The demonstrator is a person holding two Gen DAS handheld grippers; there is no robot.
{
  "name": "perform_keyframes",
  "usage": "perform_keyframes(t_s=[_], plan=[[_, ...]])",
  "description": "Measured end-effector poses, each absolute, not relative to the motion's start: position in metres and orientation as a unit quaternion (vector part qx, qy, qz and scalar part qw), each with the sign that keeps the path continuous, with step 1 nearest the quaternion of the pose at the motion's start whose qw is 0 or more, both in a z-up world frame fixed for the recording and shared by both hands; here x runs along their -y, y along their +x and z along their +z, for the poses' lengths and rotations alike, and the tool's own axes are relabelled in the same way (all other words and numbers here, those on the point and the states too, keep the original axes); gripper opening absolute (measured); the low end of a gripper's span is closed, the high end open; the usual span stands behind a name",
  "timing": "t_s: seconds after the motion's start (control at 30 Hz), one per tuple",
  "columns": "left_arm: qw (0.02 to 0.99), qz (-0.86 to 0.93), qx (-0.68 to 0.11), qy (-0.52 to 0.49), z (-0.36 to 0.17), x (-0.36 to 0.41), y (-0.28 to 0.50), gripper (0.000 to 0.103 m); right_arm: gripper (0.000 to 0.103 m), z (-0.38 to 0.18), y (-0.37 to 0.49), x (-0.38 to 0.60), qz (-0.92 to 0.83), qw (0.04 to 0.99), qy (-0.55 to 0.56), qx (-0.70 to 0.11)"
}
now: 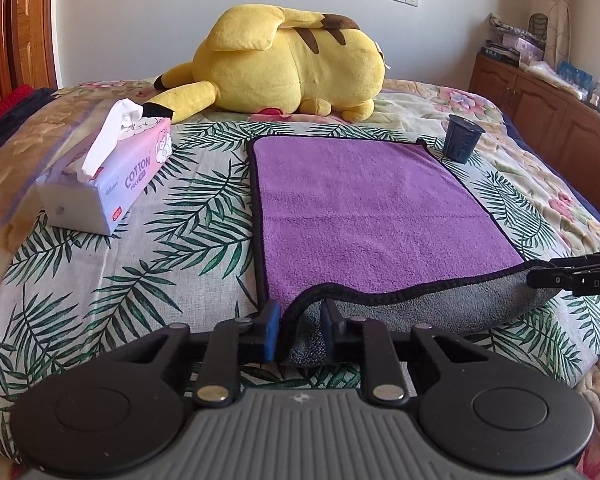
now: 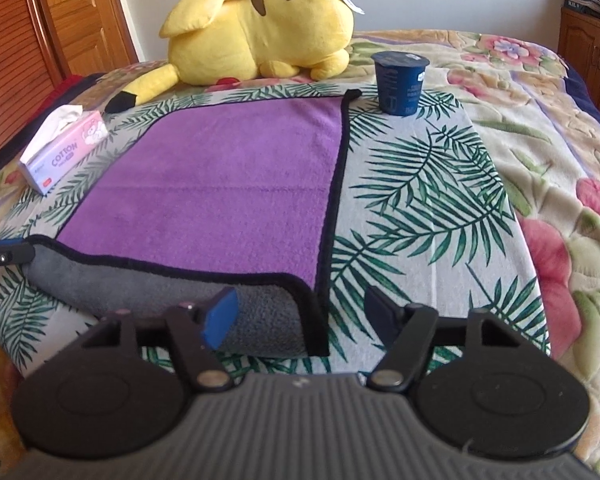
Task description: Fold towel
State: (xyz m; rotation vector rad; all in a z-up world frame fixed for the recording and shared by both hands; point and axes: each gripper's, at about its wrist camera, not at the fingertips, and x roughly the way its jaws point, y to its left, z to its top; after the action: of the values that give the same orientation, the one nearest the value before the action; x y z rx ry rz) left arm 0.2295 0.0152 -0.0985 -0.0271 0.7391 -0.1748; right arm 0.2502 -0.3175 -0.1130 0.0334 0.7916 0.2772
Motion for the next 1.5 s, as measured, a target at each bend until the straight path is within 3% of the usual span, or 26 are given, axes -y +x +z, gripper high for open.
perform_keyframes(t_s=[0.27,0.43,0.5,0.67,0.7,1.5], plan=[[0.929,-0.084,-0.36,-0.012,-0.098,-0.015,0.228,0.0,0.058,-0.113,0.251,0.32,0.14,0.908,0.024,-0.393],[0.929,-0.087,-0.36,-0.01,-0.099,-0.015,0.228,0.0,0.041,-0.113,0.251,0.321,0.146,0.905,0.027,-0.399],[0.929,-0.088,-0.36,-0.01,-0.099,-0.015,0.228,0.0,0.029,-0.113,0.251,0.322,0.15,0.903,0.029,-0.4],[0.929,-0.089,-0.359,-0.008,-0.099,-0.015,0.228,0.0,0.017,-0.112,0.251,0.324,0.159,0.901,0.027,-0.403],[0.929,-0.089,-0.359,-0.008,-0.099,-0.015,0.228,0.0,0.01,-0.112,0.251,0.324,0.161,0.9,0.026,-0.404],[0.941,-0.096,-0.323,-0.017,-0.079,-0.014,0.222,0.0,0.005,-0.089,0.245,0.328,0.175,0.925,0.029,-0.337]])
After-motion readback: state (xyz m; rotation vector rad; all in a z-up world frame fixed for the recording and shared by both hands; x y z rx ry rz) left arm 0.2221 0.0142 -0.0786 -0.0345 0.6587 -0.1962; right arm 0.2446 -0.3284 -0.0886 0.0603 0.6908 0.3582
